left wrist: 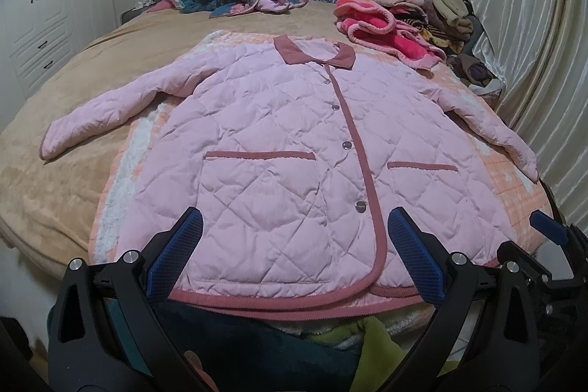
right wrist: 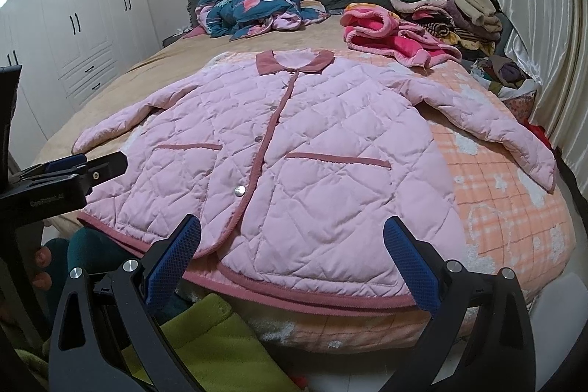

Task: Fold large clothes
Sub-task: 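Move both tools forward over the pink quilted jacket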

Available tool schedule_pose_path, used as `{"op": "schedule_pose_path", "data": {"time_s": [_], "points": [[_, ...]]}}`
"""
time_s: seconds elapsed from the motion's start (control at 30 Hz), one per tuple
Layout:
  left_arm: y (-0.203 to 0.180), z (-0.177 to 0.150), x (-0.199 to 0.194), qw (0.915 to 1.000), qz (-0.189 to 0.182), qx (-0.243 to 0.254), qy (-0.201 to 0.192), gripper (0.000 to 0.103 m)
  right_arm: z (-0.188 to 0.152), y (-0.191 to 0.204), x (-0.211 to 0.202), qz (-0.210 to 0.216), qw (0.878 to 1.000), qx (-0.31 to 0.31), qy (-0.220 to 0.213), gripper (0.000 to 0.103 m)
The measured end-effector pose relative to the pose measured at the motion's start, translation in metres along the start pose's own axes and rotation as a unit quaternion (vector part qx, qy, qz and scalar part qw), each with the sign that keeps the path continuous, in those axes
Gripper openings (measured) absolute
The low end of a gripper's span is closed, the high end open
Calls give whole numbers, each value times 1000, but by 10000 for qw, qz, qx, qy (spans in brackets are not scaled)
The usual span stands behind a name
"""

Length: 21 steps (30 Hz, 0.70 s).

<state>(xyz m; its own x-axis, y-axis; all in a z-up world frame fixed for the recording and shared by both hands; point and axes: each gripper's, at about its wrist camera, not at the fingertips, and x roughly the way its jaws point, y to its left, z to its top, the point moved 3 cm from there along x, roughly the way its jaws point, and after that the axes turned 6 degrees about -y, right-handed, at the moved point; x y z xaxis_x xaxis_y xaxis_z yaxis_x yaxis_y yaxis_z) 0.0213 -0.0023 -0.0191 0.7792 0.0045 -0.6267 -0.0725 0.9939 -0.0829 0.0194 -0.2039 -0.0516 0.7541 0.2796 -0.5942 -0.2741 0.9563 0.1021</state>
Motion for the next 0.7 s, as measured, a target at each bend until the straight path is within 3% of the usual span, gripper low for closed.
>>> {"op": "schedule_pose_path", "data": {"time_s": [0.7], "points": [[9,38,34,10000,-21,-80,31,94,42,-23,33,-122,9996,215,-135,99]]}}
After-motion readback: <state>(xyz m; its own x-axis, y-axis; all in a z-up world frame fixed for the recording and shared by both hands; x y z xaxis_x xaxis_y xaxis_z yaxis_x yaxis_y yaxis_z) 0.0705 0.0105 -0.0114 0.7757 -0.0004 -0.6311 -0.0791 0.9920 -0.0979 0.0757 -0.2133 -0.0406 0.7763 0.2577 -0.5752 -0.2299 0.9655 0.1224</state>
